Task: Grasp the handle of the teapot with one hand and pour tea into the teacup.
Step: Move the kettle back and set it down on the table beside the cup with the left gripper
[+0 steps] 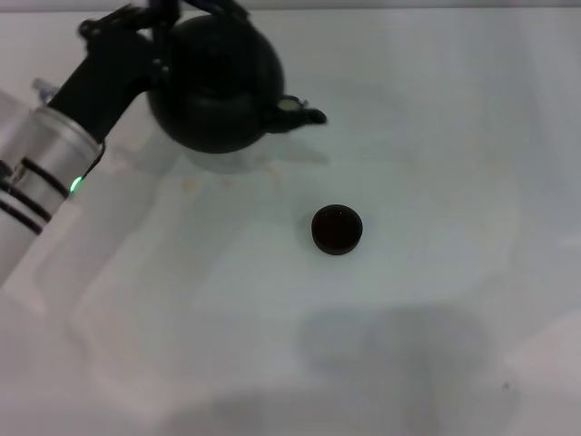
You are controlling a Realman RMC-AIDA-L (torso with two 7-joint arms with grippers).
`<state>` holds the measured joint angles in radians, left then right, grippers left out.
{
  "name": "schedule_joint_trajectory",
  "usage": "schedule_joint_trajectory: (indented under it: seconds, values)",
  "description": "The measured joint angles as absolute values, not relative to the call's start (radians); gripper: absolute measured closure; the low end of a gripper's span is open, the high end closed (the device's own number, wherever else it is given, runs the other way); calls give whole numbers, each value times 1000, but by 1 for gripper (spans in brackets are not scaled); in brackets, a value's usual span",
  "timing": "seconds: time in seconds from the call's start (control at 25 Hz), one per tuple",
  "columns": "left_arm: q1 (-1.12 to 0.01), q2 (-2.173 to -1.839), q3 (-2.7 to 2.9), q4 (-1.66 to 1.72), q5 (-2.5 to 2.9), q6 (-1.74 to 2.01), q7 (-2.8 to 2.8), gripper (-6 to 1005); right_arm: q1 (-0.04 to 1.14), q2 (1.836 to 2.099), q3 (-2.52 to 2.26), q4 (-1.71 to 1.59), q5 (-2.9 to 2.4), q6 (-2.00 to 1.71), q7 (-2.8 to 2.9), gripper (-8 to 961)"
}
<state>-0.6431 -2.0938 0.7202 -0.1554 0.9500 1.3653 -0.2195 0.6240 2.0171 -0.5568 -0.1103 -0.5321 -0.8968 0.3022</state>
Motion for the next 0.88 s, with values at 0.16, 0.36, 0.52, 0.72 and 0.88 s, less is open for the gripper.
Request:
schedule_joint_trajectory:
  seconds: [0.16,0.36,0.52,0.72,0.88]
  values:
    - [-629,-2093,604,-227,948,1366,-220,894,622,2017,-557,-114,-532,-897,302,122]
    - [-594,-2094,477,-293,952,1366,-220,894,625,2014,-557,-119,-532,-896,302,122]
    - [-586,-2095,457,-310,955,1366,-219,894,628,2011,-557,-129,-531,-895,301,122]
    - [-572,-2095,402,-325,960,1361,-212,894,628,2010,-557,-140,-531,-894,299,123]
    - [-563,-2094,389,-327,959,1346,-212,894,625,2010,-557,-144,-531,-893,301,123]
